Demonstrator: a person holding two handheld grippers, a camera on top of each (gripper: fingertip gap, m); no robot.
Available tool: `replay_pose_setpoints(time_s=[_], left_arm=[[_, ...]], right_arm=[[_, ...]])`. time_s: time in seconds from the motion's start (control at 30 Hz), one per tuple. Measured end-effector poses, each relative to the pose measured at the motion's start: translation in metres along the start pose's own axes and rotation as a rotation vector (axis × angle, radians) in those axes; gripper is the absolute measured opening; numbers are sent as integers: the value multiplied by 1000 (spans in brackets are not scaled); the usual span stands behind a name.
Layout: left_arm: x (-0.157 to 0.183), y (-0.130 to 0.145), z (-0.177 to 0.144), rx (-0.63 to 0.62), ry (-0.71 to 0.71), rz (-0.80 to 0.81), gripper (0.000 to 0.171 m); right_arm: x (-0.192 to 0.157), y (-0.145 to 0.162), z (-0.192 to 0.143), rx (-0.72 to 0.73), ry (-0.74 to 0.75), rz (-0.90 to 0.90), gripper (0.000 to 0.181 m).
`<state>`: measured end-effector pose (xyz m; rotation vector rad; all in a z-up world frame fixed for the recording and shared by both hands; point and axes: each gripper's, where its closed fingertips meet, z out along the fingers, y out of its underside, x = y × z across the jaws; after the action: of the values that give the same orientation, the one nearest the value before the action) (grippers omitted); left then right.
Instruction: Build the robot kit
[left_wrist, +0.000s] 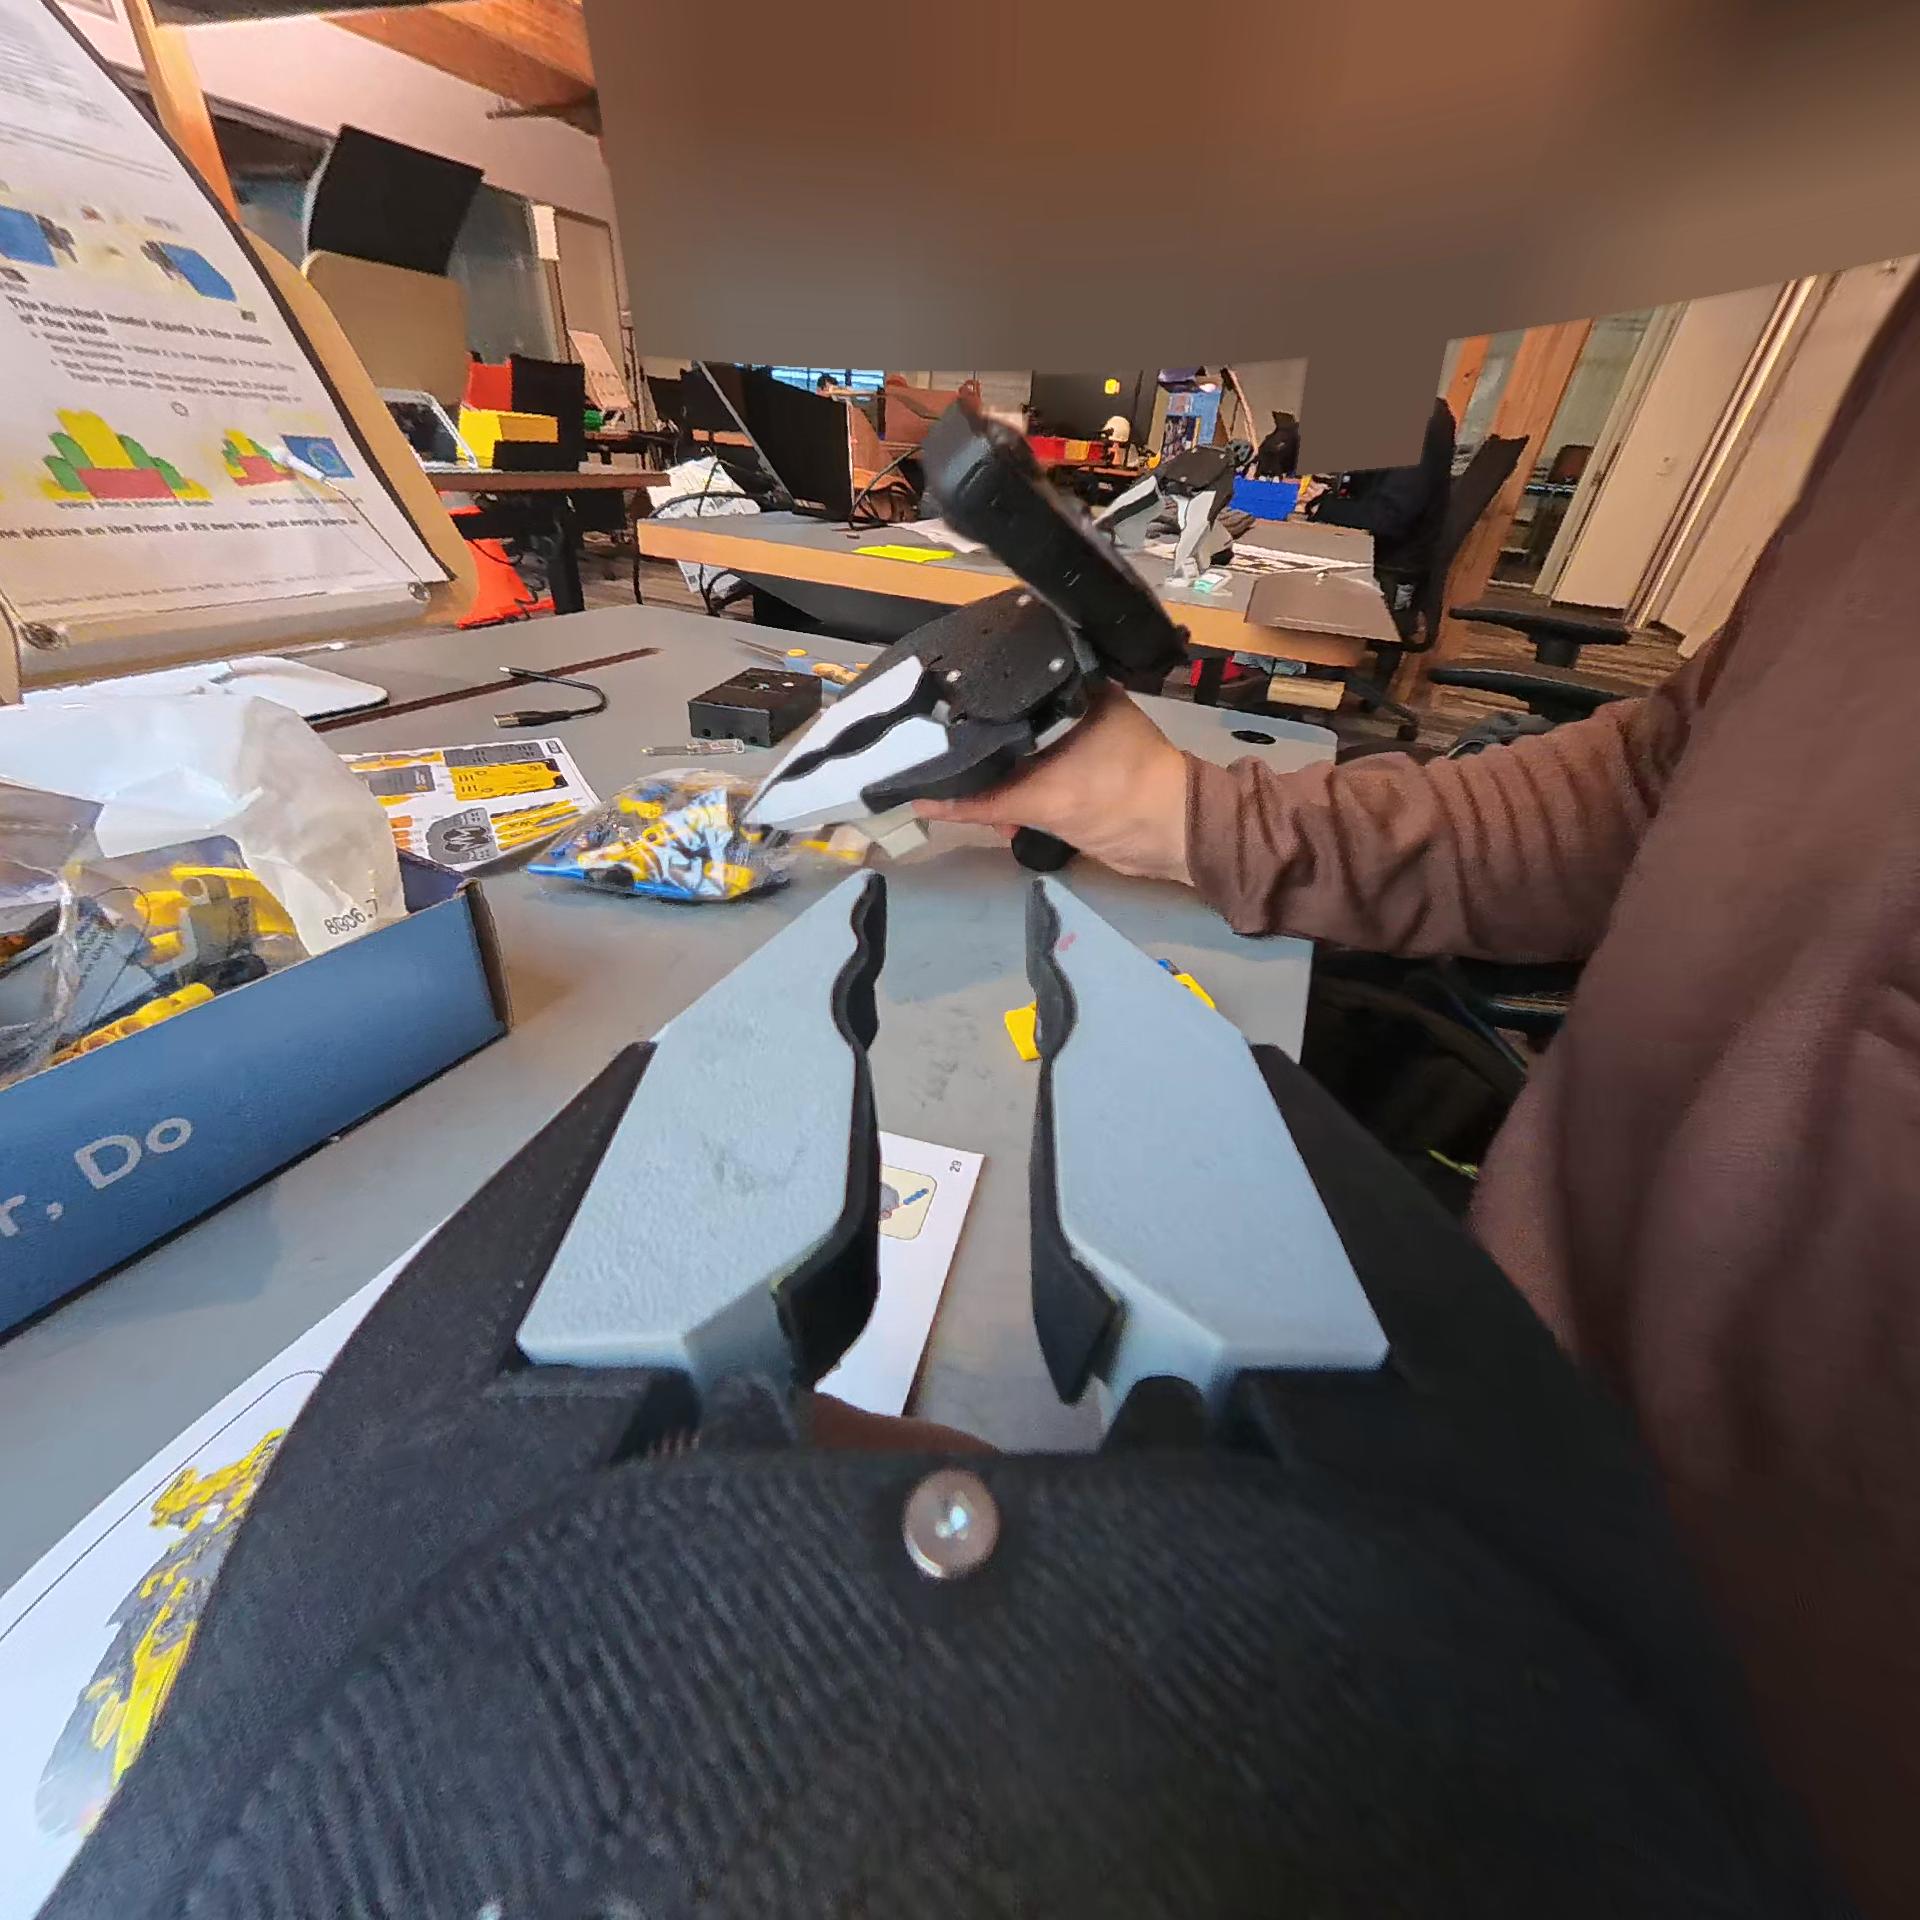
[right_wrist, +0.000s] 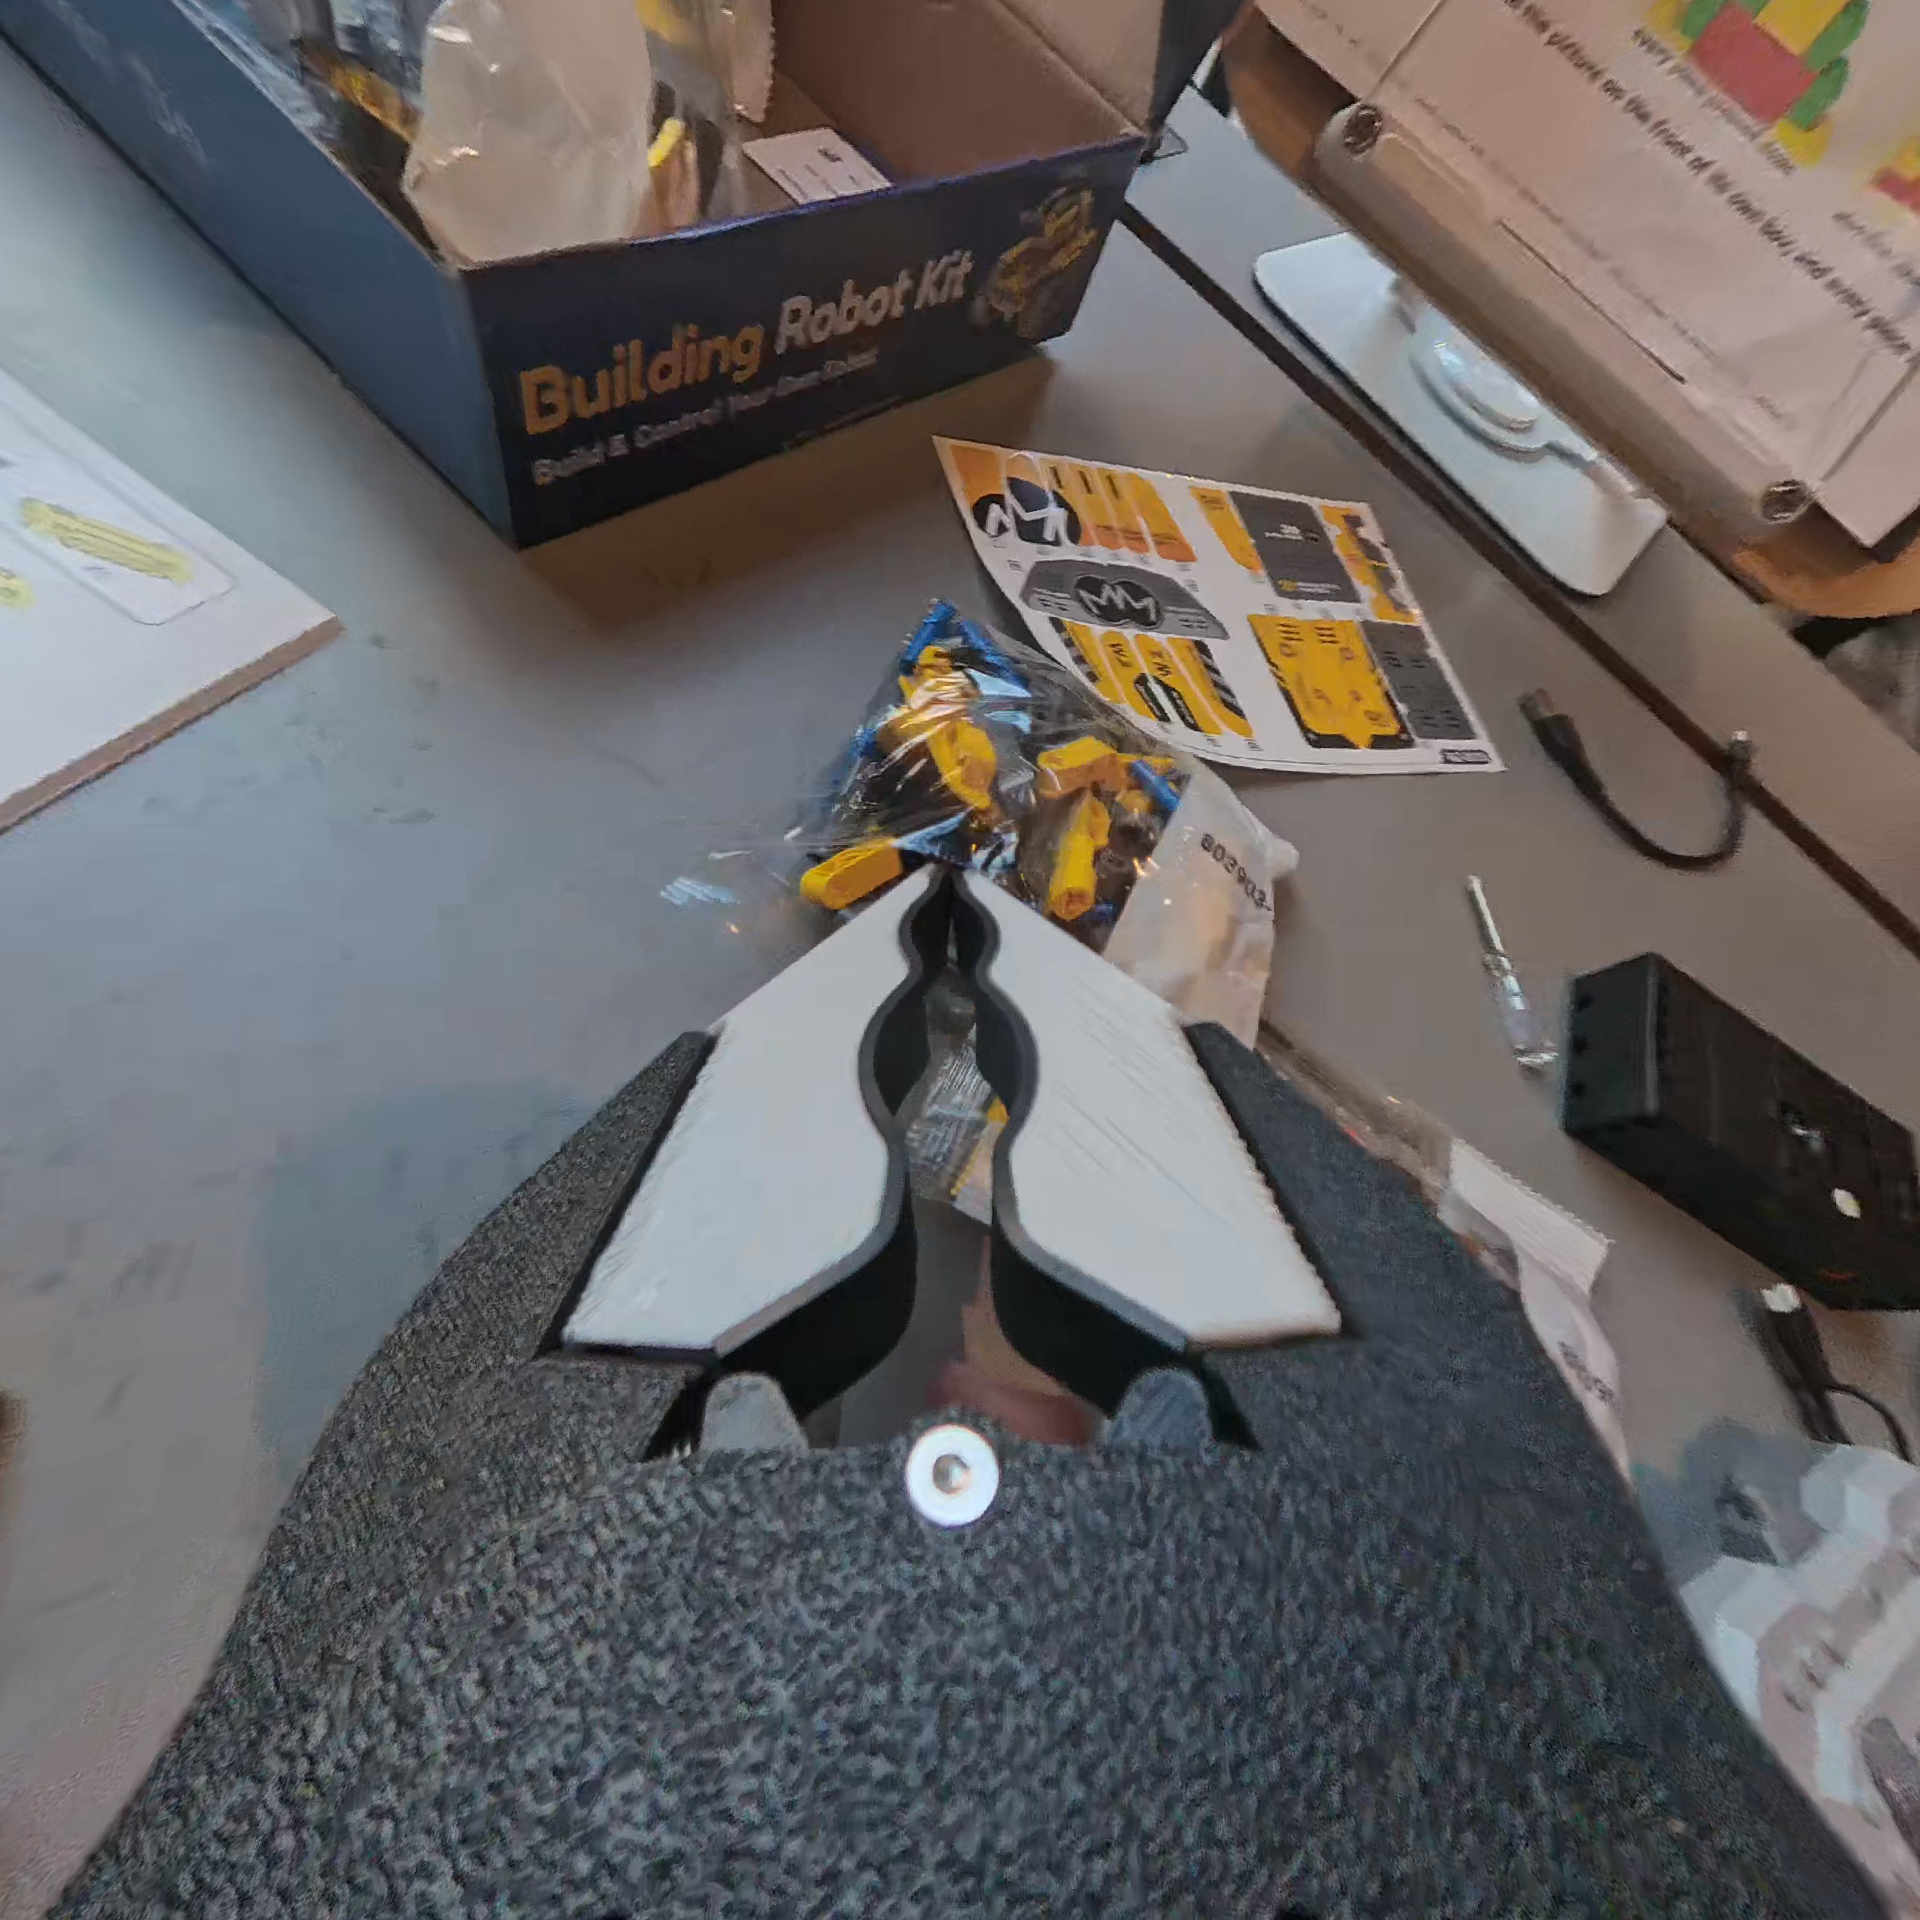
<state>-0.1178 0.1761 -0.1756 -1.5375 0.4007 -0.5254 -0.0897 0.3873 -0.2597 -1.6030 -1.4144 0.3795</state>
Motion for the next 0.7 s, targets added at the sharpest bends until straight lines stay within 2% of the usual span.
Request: replay_pose_setpoints(time_s=[0.07,0.17,0.37,0.5,0.7], left_arm=[[0,-1,-1,7,0,3,24],[1,-2,-2,20,-3,16,22],[3,-4,-3,31,-4,28,19],[3,-4,-4,35,-10,35,18],[1,-4,-4,36,-28,37,17]], right_arm=[[1,9,8,-77,27,-31,4],[-2,11,10,-108,34,-30,6],[-26,16,-1,-120,-191,148,3],[-39,11,-13,-65,-257,151,3],[-17,11,-19,-28,-72,127,12]])
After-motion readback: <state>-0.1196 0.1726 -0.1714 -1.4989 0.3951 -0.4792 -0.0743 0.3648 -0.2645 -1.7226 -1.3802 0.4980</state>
